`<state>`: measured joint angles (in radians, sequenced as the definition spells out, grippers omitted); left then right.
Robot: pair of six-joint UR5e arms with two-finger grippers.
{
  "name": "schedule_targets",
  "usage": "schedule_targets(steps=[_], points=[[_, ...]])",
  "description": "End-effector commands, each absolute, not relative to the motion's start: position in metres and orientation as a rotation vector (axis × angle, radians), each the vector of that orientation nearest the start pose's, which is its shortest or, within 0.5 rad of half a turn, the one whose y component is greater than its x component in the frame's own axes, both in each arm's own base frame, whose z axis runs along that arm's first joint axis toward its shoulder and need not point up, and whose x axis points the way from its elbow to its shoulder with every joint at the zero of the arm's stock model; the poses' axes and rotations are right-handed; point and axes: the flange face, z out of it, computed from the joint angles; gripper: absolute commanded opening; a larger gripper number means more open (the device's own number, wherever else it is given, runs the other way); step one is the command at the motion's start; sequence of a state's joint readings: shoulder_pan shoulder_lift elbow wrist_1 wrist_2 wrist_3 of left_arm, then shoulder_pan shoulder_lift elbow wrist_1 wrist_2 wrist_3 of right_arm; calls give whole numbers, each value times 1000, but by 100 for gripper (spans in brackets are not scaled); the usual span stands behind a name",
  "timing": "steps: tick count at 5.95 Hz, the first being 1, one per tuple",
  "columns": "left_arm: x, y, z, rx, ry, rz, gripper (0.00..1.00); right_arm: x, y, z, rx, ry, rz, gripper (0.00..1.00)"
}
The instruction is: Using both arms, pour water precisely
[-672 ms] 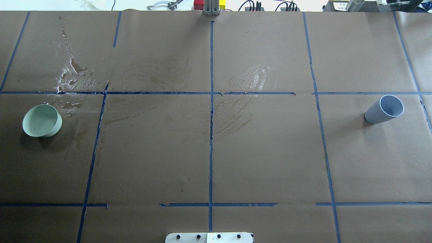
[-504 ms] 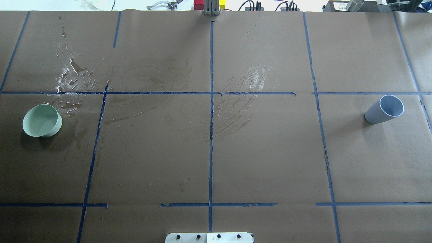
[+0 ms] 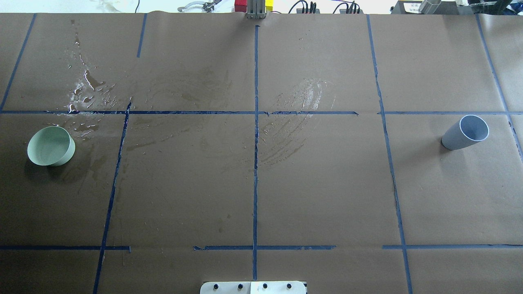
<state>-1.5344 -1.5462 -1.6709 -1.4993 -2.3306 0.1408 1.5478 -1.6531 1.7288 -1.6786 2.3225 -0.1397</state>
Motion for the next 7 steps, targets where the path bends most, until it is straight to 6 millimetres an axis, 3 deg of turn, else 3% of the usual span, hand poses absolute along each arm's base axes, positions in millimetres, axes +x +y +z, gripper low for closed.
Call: schedule_targets(steps=[1,3,4,5,7], points=[[-46,-509,602,126,755,200,100,55,-456,625,27,-752,-147,100],[-44,-507,595,169,783,217,100,55,-455,624,29,-752,-149,100],[-31,-509,593,133,794,158,100,55,-454,625,28,-752,-149,100],[11,-513,589,116,810,103,100,55,-454,625,27,-752,-147,100],[105,-489,603,128,904,1,100,55,-454,625,27,-752,-147,100]])
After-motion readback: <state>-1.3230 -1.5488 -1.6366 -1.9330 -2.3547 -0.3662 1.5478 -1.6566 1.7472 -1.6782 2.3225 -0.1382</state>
